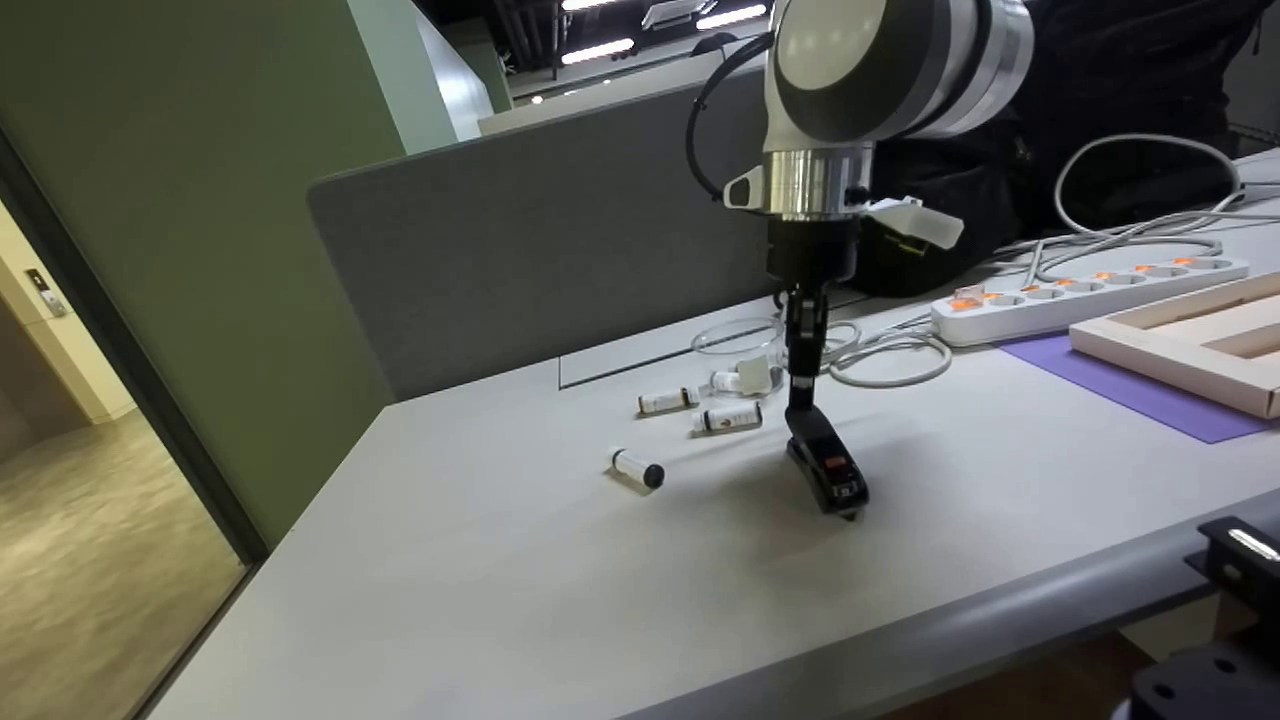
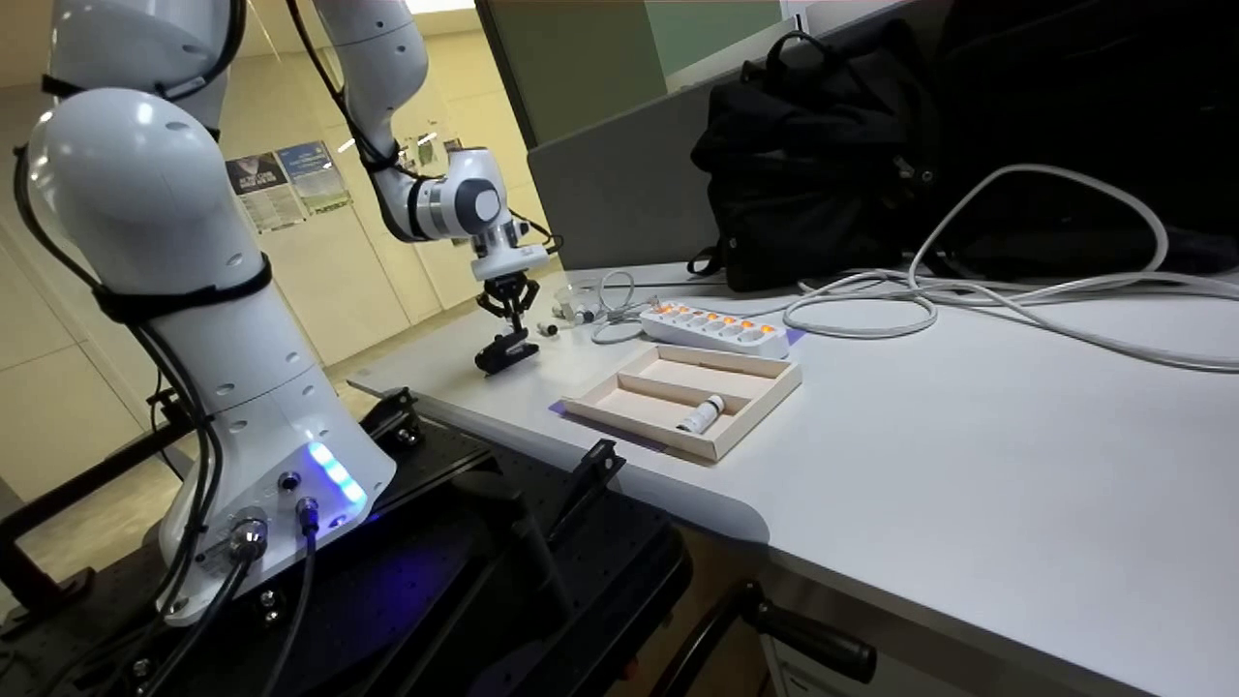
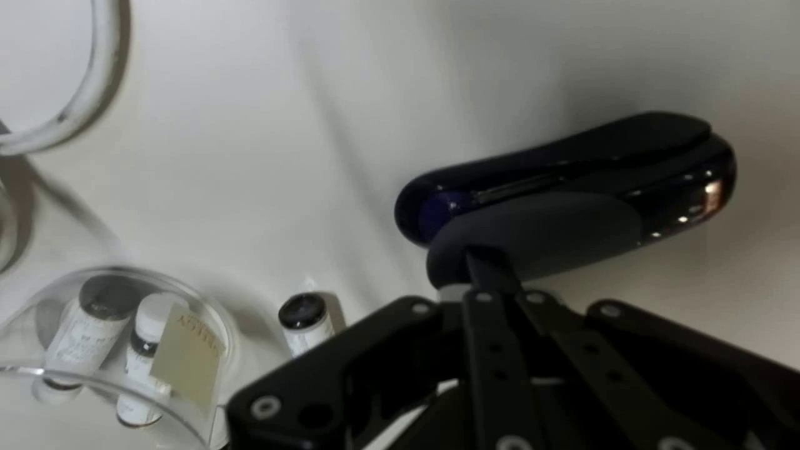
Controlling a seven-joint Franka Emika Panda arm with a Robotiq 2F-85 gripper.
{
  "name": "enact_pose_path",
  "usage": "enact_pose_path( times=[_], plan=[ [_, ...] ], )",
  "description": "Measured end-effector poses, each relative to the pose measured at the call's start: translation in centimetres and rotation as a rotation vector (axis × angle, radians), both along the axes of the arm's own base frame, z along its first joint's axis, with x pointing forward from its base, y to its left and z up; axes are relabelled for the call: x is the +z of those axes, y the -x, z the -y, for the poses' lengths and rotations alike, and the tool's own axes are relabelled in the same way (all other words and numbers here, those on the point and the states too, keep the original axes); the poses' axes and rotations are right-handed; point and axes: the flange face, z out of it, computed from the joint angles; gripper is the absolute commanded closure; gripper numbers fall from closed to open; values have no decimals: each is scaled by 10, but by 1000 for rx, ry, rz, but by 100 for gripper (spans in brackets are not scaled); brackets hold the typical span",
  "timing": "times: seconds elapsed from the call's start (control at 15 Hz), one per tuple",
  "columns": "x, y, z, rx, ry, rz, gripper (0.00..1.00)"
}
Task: Press the stapler
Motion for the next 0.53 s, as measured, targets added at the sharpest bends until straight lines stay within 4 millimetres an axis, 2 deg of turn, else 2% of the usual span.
enact_pose_path(
  times=[0.2, 0.33, 0.4, 0.53],
  plan=[
    [51, -16, 3, -77, -64, 13, 100],
    [93, -24, 8, -133, -101, 33, 72],
    [112, -26, 12, -155, -114, 36, 92],
    [137, -23, 22, -188, -117, 26, 78]
  ],
)
